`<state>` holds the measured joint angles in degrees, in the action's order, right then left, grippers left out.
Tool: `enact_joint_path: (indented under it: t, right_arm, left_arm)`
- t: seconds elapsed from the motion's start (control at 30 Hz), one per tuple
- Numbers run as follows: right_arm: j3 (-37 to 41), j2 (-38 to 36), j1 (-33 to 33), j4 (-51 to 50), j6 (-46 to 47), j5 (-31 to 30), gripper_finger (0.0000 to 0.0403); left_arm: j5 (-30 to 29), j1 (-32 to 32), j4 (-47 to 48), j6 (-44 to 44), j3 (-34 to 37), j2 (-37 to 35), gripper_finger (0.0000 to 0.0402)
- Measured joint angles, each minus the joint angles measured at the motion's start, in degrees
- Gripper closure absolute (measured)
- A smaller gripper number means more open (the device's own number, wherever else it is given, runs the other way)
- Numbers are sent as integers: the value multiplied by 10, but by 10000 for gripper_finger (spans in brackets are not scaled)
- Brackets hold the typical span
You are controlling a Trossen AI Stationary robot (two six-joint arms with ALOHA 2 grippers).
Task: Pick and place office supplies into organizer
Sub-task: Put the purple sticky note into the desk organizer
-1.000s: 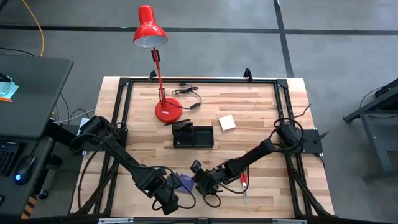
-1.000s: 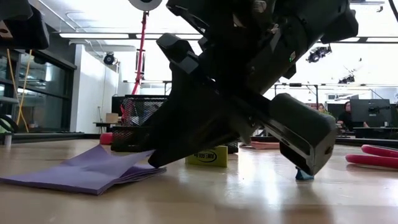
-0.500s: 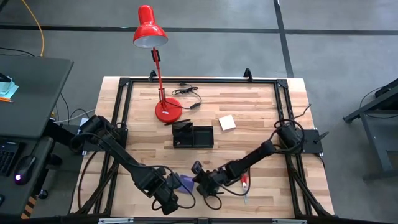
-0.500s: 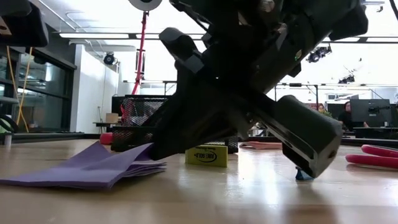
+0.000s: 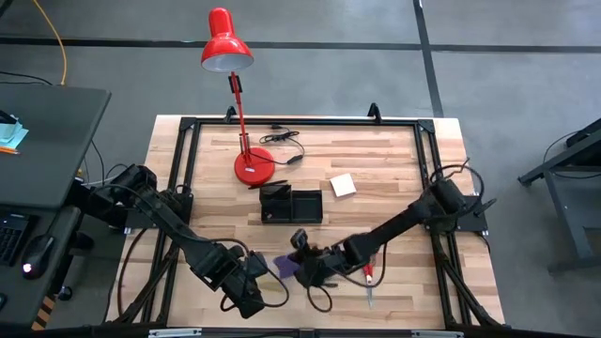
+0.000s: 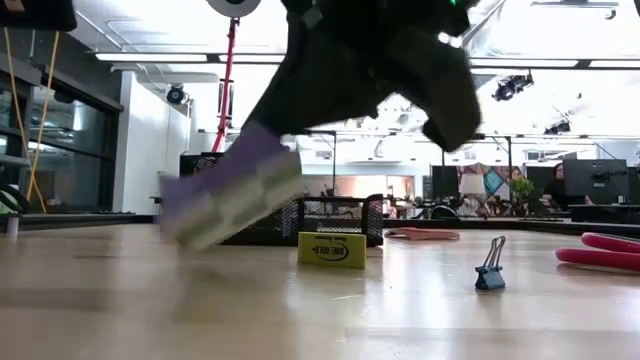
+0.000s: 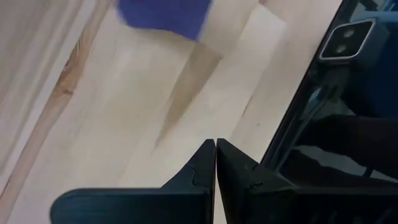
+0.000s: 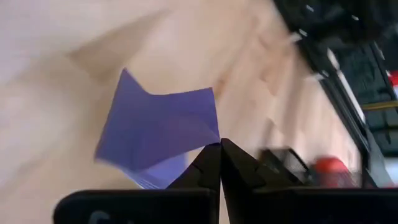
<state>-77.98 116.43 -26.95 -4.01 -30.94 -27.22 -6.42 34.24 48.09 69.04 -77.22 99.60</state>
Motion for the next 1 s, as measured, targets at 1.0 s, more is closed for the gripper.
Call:
enact_joint_path:
  t: [1.0]
  right_arm:
    - [1, -111, 136, -265, 181, -113, 403]
  left_arm:
    - [-20, 38, 22, 38, 0, -36, 401]
